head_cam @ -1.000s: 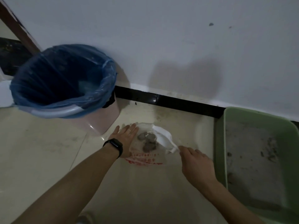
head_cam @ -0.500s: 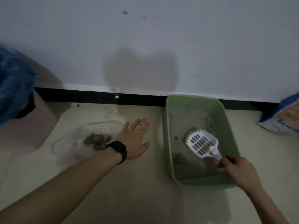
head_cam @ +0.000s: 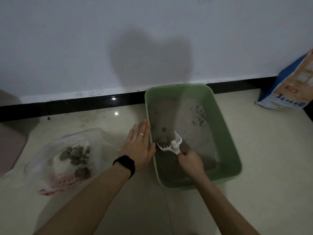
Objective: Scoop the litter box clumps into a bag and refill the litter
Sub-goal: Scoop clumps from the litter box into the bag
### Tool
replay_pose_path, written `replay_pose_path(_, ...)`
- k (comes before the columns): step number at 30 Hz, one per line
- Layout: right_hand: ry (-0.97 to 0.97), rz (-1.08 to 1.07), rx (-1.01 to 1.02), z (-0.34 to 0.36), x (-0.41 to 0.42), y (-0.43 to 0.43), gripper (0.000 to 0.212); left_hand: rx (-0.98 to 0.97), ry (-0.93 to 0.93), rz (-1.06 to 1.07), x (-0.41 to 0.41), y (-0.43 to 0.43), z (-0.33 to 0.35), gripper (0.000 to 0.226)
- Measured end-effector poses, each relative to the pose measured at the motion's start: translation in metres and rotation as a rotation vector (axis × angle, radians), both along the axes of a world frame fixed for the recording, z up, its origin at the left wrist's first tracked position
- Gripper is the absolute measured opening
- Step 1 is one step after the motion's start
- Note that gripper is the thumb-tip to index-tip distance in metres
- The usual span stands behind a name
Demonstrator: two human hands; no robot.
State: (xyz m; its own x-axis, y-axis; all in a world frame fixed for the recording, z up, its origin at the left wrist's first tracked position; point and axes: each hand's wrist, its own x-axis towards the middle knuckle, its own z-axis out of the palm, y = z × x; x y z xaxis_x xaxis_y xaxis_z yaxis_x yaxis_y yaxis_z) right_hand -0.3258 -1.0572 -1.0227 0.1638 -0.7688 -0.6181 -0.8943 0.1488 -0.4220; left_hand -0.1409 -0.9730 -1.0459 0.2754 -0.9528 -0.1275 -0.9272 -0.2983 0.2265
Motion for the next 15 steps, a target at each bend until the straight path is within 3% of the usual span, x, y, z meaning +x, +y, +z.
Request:
replay_pose_path(5,-0.143,-0.078,0.030,-0.027,0.031,-0.009,0.026,0.037,-0.019,0.047,-0.007,-0.002,0.009,0.073)
replay_pose_path(15,-0.232,-0.092,-0.238,-0.002,-0.025,-0.011,0.031,0.006,-0.077,0.034,-0.010,0.001,0.005,0.070)
